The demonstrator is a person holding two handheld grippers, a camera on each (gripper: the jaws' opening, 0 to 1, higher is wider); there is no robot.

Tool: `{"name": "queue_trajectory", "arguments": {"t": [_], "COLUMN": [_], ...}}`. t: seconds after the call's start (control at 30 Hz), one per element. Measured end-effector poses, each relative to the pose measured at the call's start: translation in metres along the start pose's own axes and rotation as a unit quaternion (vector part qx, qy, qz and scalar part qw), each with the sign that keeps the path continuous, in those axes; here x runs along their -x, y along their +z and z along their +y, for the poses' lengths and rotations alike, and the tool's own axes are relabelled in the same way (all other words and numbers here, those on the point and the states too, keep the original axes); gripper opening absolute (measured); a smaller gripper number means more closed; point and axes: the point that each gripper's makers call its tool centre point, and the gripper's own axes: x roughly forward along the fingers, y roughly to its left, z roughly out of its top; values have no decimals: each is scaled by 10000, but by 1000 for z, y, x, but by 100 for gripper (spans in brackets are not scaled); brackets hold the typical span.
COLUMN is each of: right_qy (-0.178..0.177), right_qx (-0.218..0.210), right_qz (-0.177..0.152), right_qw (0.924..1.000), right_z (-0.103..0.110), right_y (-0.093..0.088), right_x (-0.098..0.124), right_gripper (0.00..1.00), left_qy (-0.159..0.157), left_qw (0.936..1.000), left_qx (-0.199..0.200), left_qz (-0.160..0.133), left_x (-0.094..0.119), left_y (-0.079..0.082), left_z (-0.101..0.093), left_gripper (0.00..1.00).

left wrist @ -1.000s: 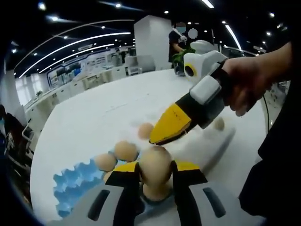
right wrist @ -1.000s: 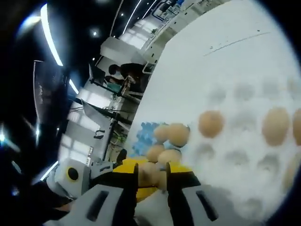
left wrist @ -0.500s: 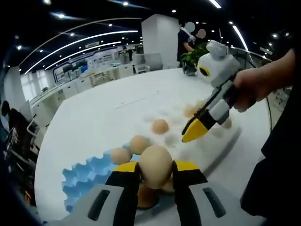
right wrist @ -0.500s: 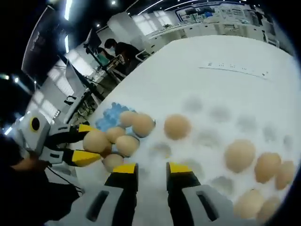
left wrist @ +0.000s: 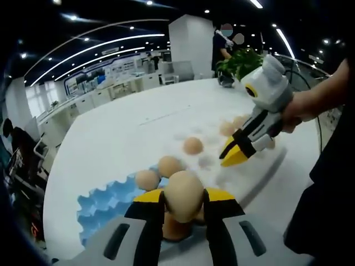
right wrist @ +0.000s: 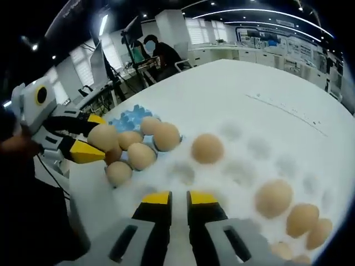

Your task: Place the egg into an empty slot of the egg tray after lifting it from the table, then release the egg inside the slot.

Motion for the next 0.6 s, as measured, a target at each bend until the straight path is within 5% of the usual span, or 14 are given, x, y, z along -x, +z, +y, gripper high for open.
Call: {"name": "queue_trajectory", "arguments": {"t": [0.6], "right_qy": [-37], "right_qx": [-182], "right_qz": [-155], "right_qw": [9997], "right_z": [0], "right_y": [0], "right_x": [0], "right_gripper": [11], "left_qy": [418], "left_qw": [9987], "left_qx": [122], "left_qz": [260], "left_x": [11], "left_y": [-14], "left_z": [42], "left_gripper": [28]}}
